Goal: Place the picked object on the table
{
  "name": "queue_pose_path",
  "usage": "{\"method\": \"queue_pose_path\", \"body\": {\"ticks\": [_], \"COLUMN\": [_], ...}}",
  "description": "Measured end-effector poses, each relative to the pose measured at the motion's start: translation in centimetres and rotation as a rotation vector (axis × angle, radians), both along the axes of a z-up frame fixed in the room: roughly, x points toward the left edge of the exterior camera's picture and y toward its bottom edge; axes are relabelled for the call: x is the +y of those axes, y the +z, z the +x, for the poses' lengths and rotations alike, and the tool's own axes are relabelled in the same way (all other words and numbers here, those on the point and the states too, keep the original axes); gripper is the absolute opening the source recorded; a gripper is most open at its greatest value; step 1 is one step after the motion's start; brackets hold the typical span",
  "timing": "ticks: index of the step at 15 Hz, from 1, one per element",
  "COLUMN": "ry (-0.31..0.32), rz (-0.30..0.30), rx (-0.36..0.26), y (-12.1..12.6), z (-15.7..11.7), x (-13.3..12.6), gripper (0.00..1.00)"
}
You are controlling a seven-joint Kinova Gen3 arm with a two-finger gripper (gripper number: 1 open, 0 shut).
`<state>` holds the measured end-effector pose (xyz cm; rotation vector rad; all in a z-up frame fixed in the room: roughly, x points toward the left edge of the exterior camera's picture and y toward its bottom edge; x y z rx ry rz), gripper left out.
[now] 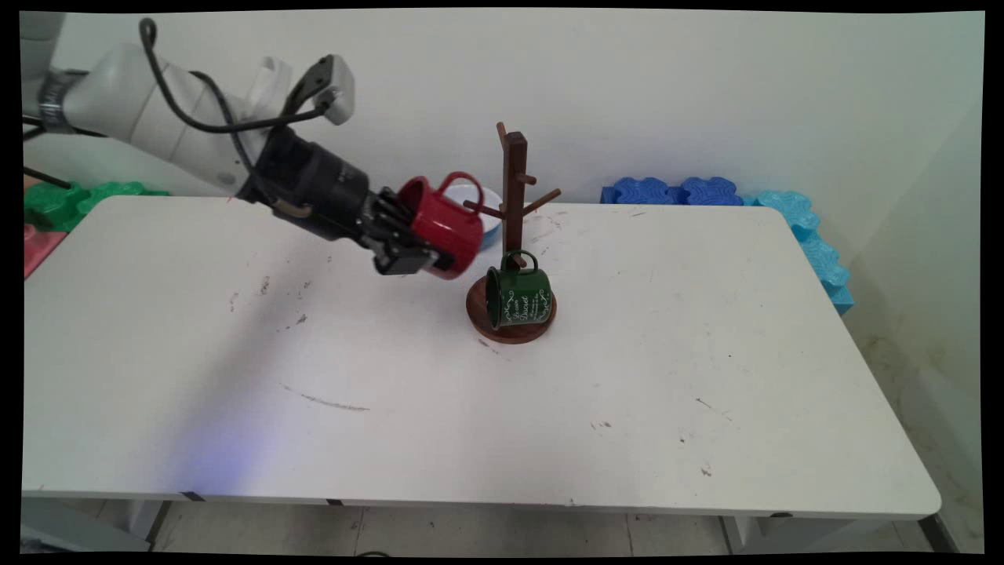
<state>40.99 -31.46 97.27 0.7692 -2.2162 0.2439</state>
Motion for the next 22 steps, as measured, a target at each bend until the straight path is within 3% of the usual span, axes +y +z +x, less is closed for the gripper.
{"method": "queue_pose_path", "body": {"ticks": [13, 22], "ry": [-0.011, -0.058], "rz": [-0.017, -0.063], "rx": [-0.228, -0.370], "y": [-1.6, -4.7], "z": [7.6, 10.1], "x": [0.7, -2.1], "gripper": [0.00, 0.00]}}
